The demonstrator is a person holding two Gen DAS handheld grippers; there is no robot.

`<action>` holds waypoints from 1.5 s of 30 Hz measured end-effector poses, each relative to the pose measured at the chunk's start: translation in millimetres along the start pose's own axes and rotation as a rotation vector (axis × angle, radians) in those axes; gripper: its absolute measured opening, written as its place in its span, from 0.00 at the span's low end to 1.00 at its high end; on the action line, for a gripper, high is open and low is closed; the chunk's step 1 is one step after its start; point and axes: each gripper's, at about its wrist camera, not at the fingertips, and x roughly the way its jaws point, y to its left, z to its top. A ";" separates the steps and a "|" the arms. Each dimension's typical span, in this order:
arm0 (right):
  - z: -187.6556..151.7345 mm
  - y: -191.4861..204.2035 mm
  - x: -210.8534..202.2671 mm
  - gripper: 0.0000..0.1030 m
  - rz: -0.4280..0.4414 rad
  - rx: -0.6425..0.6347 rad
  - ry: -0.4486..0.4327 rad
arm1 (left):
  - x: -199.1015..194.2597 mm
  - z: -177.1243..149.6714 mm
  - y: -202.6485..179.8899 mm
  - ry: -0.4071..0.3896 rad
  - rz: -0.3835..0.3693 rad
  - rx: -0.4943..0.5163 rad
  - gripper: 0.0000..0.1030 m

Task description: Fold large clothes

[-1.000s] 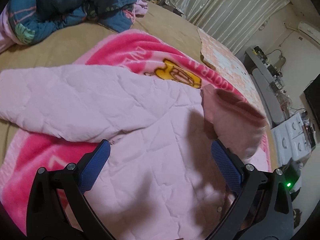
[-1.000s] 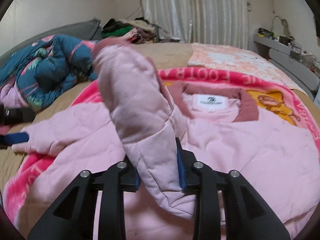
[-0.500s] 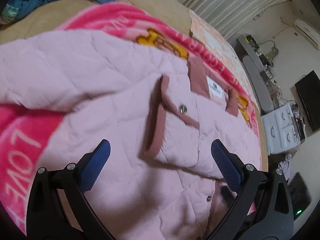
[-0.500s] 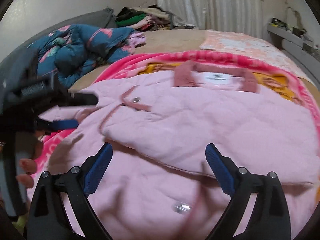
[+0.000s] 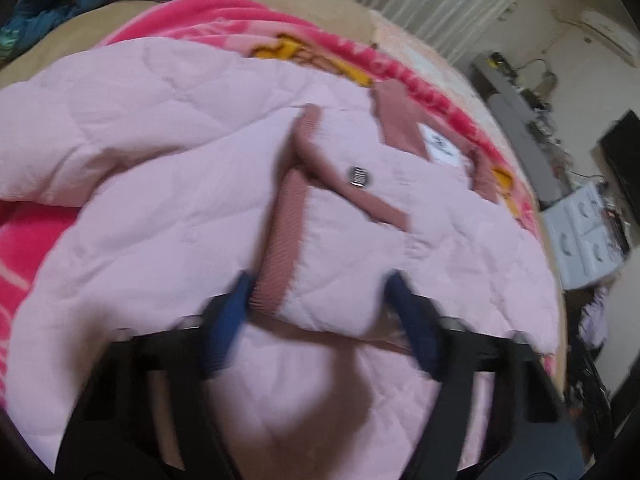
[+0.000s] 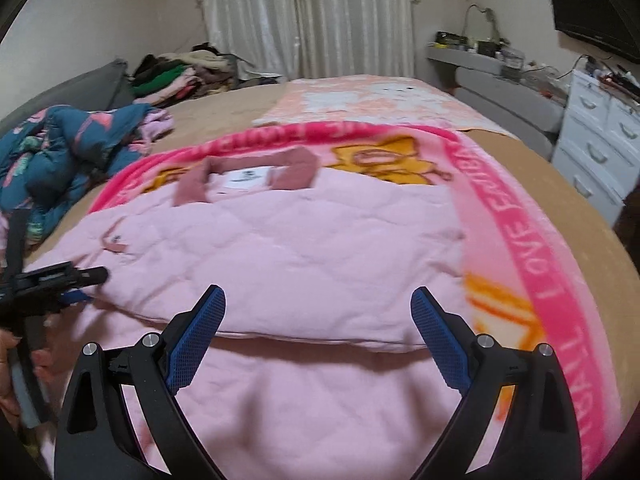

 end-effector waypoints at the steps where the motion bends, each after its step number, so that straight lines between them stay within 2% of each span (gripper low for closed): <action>1: -0.2 -7.4 1.1 0.90 -0.022 0.010 -0.001 | -1.5 -1.5 -3.3 -0.007 0.002 0.023 0.46; 3: 1.1 -17.9 2.3 0.90 -0.033 0.035 -0.003 | -4.2 -3.4 -9.4 -0.022 -0.008 0.066 0.28; 8: 3.8 -32.5 0.7 0.90 -0.060 0.038 -0.008 | -14.3 3.1 -16.1 -0.036 -0.068 0.068 0.18; 10: 13.3 -38.6 -4.8 0.90 -0.061 0.039 -0.037 | -27.0 13.3 -16.3 -0.066 -0.114 0.051 0.17; 12: 22.7 -43.3 -11.1 0.90 -0.071 0.049 -0.073 | -39.8 21.4 -16.5 -0.109 -0.116 0.055 0.17; 15: 30.3 -45.8 -9.7 0.90 -0.067 0.065 -0.076 | -51.6 28.7 -15.2 -0.156 -0.048 0.095 0.17; 16: 31.3 -43.9 -5.8 0.90 -0.060 0.064 -0.062 | -50.9 28.2 -12.8 -0.164 -0.003 0.112 0.17; 19: 33.4 -30.8 6.6 0.90 -0.018 0.039 -0.017 | -40.4 22.0 -6.4 -0.137 0.057 0.124 0.17; 23: 40.9 -9.5 15.1 0.90 0.043 0.009 -0.004 | -23.1 16.3 2.5 -0.091 0.099 0.136 0.17; 26: 44.2 10.0 25.3 0.90 0.112 0.003 0.031 | -15.4 12.2 9.2 -0.065 0.107 0.130 0.18; 29: 43.3 21.9 36.5 0.91 0.139 -0.008 0.065 | -11.7 9.6 14.9 -0.047 0.106 0.122 0.21; 31: 38.6 24.9 50.4 0.91 0.110 -0.008 0.117 | -10.9 9.2 17.1 -0.039 0.104 0.119 0.22; 35: 16.9 11.3 81.0 0.91 0.052 0.075 0.248 | -10.7 8.5 16.6 -0.033 0.105 0.117 0.27; 40: 6.2 10.6 84.9 0.91 0.027 0.077 0.258 | -11.8 5.3 15.8 -0.019 0.103 0.117 0.33; 42: 7.7 11.6 74.1 0.91 0.067 0.107 0.243 | -15.3 3.2 15.3 -0.018 0.111 0.117 0.41; 45: 7.4 11.8 57.8 0.92 0.136 0.146 0.219 | -20.9 0.6 15.7 -0.015 0.099 0.101 0.50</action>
